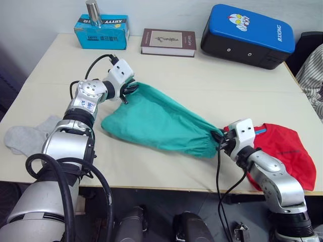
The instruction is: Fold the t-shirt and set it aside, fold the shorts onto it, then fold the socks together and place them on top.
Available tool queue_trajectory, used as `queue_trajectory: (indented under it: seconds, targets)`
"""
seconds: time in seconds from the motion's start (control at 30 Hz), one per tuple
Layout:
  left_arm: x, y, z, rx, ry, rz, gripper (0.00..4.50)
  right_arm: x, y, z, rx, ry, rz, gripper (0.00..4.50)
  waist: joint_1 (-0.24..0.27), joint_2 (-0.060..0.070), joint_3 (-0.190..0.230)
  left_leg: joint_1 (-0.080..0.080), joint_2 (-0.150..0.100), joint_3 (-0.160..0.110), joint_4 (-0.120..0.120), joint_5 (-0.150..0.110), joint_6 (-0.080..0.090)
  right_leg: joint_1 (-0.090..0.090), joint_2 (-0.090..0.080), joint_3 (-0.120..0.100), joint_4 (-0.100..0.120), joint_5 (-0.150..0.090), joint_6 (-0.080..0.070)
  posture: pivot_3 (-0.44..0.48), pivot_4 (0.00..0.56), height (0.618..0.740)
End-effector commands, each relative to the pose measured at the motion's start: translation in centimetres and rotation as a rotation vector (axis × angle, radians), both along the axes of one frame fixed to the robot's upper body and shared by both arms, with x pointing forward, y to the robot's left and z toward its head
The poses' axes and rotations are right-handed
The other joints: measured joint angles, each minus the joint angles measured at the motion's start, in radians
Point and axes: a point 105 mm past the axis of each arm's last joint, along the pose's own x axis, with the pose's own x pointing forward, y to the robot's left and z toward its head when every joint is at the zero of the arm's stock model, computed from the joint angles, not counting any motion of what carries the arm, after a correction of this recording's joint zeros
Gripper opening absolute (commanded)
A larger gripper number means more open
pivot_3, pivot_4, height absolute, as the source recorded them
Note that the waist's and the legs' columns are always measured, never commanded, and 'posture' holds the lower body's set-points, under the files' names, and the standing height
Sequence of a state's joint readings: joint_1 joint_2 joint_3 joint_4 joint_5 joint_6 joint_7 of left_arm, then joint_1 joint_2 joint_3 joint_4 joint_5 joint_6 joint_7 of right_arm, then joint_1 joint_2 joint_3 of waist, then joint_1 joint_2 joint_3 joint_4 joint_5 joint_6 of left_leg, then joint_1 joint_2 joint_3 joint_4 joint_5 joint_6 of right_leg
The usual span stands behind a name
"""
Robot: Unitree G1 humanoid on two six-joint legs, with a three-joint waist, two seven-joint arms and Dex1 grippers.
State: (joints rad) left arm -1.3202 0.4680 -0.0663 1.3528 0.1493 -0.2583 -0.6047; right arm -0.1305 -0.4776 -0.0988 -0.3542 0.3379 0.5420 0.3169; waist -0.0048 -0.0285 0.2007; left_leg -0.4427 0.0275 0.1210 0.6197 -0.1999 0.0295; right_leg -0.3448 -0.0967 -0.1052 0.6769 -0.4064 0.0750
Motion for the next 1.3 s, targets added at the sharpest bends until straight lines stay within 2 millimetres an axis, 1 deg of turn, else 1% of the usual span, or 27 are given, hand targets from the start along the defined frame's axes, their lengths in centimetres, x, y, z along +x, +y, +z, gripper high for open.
queue_trajectory:
  seconds: [0.03, 0.1, 0.13, 0.17, 0.23, 0.27, 0.3, 0.33, 0.37, 0.4, 0.43, 0.5, 0.57, 0.63, 0.67, 0.73, 0.8, 0.87, 0.97, 1.03, 1.1, 1.17, 1.23, 1.27, 1.3]
  targets:
    - [-0.1, 2.6, 2.3, -0.091, -0.09, 0.069, 2.57, -0.9, -1.8, 3.5, -0.055, -0.188, -0.065, 2.21, -0.001, 0.0, 0.0, 0.0, 0.0, 0.0, 0.0, 0.0, 0.0, 0.0, 0.0, 0.0, 0.0, 0.0, 0.0, 0.0, 0.15, 0.74]
    - [-0.5, 3.7, 3.2, -0.104, -0.129, 0.072, 3.13, -1.6, -2.4, 4.8, -0.073, -0.255, -0.066, 2.82, -0.002, 0.0, 0.0, 0.0, 0.0, 0.0, 0.0, 0.0, 0.0, 0.0, 0.0, 0.0, 0.0, 0.0, 0.0, 0.0, 0.15, 0.74]
    - [-0.7, 4.3, 3.5, -0.078, -0.152, 0.069, 3.47, -2.2, -2.0, 5.4, -0.065, -0.285, -0.014, 3.23, -0.002, 0.0, 0.0, 0.0, 0.0, 0.0, 0.0, 0.0, 0.0, 0.0, 0.0, 0.0, 0.0, 0.0, 0.0, 0.0, 0.15, 0.74]
    - [-1.1, 4.5, 3.8, -0.062, -0.163, 0.041, 3.77, -2.8, -1.3, 5.9, -0.056, -0.304, 0.052, 3.49, -0.003, 0.0, 0.0, 0.0, 0.0, 0.0, 0.0, 0.0, 0.0, 0.0, 0.0, 0.0, 0.0, 0.0, 0.0, 0.0, 0.15, 0.74]
    - [-2.2, 4.5, 4.2, -0.063, -0.175, -0.069, 4.39, -4.3, 0.8, 6.0, -0.024, -0.286, 0.218, 3.51, -0.001, 0.0, 0.0, 0.001, 0.0, 0.001, 0.0, 0.0, 0.0, 0.001, 0.001, 0.0, 0.0, 0.0, 0.0, 0.0, 0.15, 0.74]
    - [-3.3, 4.1, 3.9, -0.082, -0.14, -0.183, 4.45, -5.1, 2.1, 5.6, -0.029, -0.25, 0.32, 3.51, -0.001, 0.0, 0.0, 0.001, 0.0, 0.0, 0.0, 0.0, 0.0, 0.001, 0.001, 0.0, 0.0, 0.0, 0.0, 0.0, 0.15, 0.74]
    - [-4.7, 3.6, 3.0, -0.086, -0.085, -0.326, 4.45, -6.0, 3.5, 4.8, -0.057, -0.204, 0.424, 3.51, -0.001, 0.0, 0.0, 0.001, 0.0, 0.001, 0.0, 0.0, 0.0, 0.001, 0.001, 0.0, 0.0, 0.0, 0.0, 0.0, 0.15, 0.74]
    - [-6.2, 3.5, 1.9, -0.065, -0.02, -0.453, 4.45, -6.6, 4.6, 4.0, -0.098, -0.169, 0.503, 3.51, -0.002, 0.0, 0.0, 0.002, 0.0, 0.001, 0.0, 0.0, 0.0, 0.002, 0.001, 0.0, 0.0, 0.0, 0.0, 0.0, 0.15, 0.74]
    - [-7.5, 3.5, 0.9, -0.039, 0.034, -0.545, 4.45, -6.9, 5.2, 3.5, -0.132, -0.146, 0.552, 3.51, -0.004, 0.0, 0.0, 0.003, 0.0, 0.002, 0.0, 0.0, 0.0, 0.003, 0.001, 0.0, -0.001, 0.0, 0.0, 0.0, 0.15, 0.74]
    - [-8.4, 4.0, -0.3, 0.01, 0.083, -0.583, 4.45, -7.1, 5.8, 2.8, -0.153, -0.12, 0.585, 3.51, -0.005, 0.0, 0.0, 0.004, 0.001, 0.002, 0.0, 0.0, -0.001, 0.004, 0.001, 0.001, -0.002, 0.0, 0.0, 0.0, 0.15, 0.74]
    - [-9.4, 4.7, -1.8, 0.071, 0.131, -0.609, 4.45, -6.8, 6.5, 2.1, -0.178, -0.107, 0.596, 3.51, -0.011, 0.0, 0.0, 0.004, 0.001, 0.002, 0.0, 0.0, -0.001, 0.004, 0.001, 0.001, -0.002, 0.0, -0.001, 0.0, 0.15, 0.74]
    - [-10.5, 5.4, -3.4, 0.14, 0.173, -0.627, 4.45, -6.4, 7.3, 1.2, -0.203, -0.088, 0.604, 3.51, -0.023, 0.0, 0.0, 0.004, 0.001, 0.001, 0.0, 0.0, -0.001, 0.004, 0.001, 0.001, -0.001, 0.0, -0.001, 0.0, 0.15, 0.74]
    - [-11.2, 5.6, -4.4, 0.153, 0.186, -0.632, 4.45, -5.7, 7.6, -0.1, -0.272, -0.06, 0.595, 3.51, -0.025, 0.0, 0.0, 0.004, 0.002, 0.001, 0.0, 0.0, -0.001, 0.003, 0.001, 0.001, 0.0, 0.0, -0.001, 0.0, 0.15, 0.74]
    - [-11.7, 5.5, -5.8, 0.201, 0.192, -0.634, 4.45, -5.2, 7.5, -1.6, -0.361, -0.029, 0.587, 3.51, -0.023, 0.0, 0.0, 0.004, 0.002, -0.001, 0.002, 0.0, -0.001, 0.003, 0.001, 0.001, 0.002, 0.0, -0.001, 0.0, 0.15, 0.74]
    - [-11.8, 5.5, -6.6, 0.252, 0.189, -0.63, 4.45, -4.9, 7.2, -2.2, -0.391, -0.02, 0.564, 3.51, -0.021, 0.0, 0.0, 0.004, 0.001, -0.001, 0.002, 0.0, -0.001, 0.003, 0.001, 0.001, 0.002, 0.0, -0.001, 0.0, 0.15, 0.74]
    - [-12.0, 5.5, -7.5, 0.304, 0.188, -0.631, 4.45, -4.3, 6.8, -2.6, -0.421, -0.014, 0.528, 3.51, -0.015, 0.0, 0.0, 0.004, 0.001, -0.001, 0.002, 0.0, 0.0, 0.004, 0.0, 0.0, 0.002, 0.0, -0.001, 0.0, 0.15, 0.74]
    - [-11.3, 5.1, -8.1, 0.31, 0.185, -0.599, 4.45, -4.0, 6.3, -3.2, -0.479, -0.009, 0.517, 3.51, -0.01, 0.0, 0.0, 0.004, 0.0, -0.001, 0.003, 0.0, 0.0, 0.004, -0.001, 0.0, 0.002, 0.0, -0.001, 0.0, 0.15, 0.74]
    - [-10.7, 5.0, -9.0, 0.348, 0.192, -0.569, 4.45, -3.6, 6.0, -3.4, -0.47, 0.002, 0.491, 3.51, -0.007, -0.001, -0.001, 0.004, 0.0, -0.001, 0.004, -0.001, 0.001, 0.005, -0.001, 0.0, 0.002, 0.0, -0.001, 0.0, 0.15, 0.74]
    - [-8.9, 4.9, -9.4, 0.371, 0.156, -0.463, 4.5, -3.0, 6.0, -3.0, -0.49, -0.022, 0.482, 2.92, -0.001, -0.001, -0.001, 0.004, 0.0, -0.001, 0.005, -0.001, 0.001, 0.006, -0.001, 0.0, 0.003, 0.0, -0.001, 0.0, 0.15, 0.74]
    - [-7.9, 4.7, -9.3, 0.399, 0.115, -0.411, 4.11, -2.9, 6.3, -3.1, -0.506, -0.027, 0.504, 2.24, 0.001, -0.001, -0.001, 0.005, 0.0, -0.001, 0.006, -0.001, 0.002, 0.006, -0.001, 0.0, 0.004, 0.0, -0.001, 0.0, 0.15, 0.74]
    - [-7.6, 4.7, -9.6, 0.407, 0.125, -0.393, 3.63, -2.8, 6.6, -3.1, -0.512, -0.033, 0.524, 1.55, 0.001, -0.001, -0.002, 0.005, 0.0, -0.001, 0.007, -0.001, 0.002, 0.006, -0.001, 0.0, 0.004, 0.0, 0.0, 0.0, 0.15, 0.74]
    - [-7.9, 4.8, -10.3, 0.418, 0.167, -0.414, 3.01, -2.8, 6.8, -3.2, -0.52, -0.039, 0.548, 0.82, 0.001, -0.001, -0.002, 0.005, 0.0, -0.001, 0.007, -0.001, 0.002, 0.006, -0.001, 0.0, 0.006, 0.0, 0.0, 0.0, 0.15, 0.74]
    - [-8.3, 4.8, -10.9, 0.417, 0.201, -0.435, 2.4, -2.7, 6.8, -3.2, -0.528, -0.043, 0.563, 0.17, 0.0, -0.001, -0.002, 0.005, 0.001, -0.001, 0.007, -0.001, 0.002, 0.006, -0.001, 0.0, 0.006, 0.0, 0.0, 0.0, 0.15, 0.74]
    - [-8.8, 5.0, -11.4, 0.402, 0.234, -0.459, 2.09, -2.7, 6.7, -3.2, -0.539, -0.047, 0.577, 0.0, 0.0, -0.001, -0.002, 0.005, 0.001, -0.001, 0.007, -0.001, 0.002, 0.006, -0.001, 0.0, 0.006, 0.0, 0.0, 0.0, 0.15, 0.74]
    - [-9.3, 5.1, -11.8, 0.386, 0.259, -0.479, 1.67, -2.6, 6.5, -3.3, -0.548, -0.05, 0.588, 0.0, -0.001, -0.001, -0.003, 0.005, 0.001, -0.001, 0.007, -0.001, 0.002, 0.006, -0.001, 0.0, 0.006, 0.0, -0.001, 0.0, 0.15, 0.74]
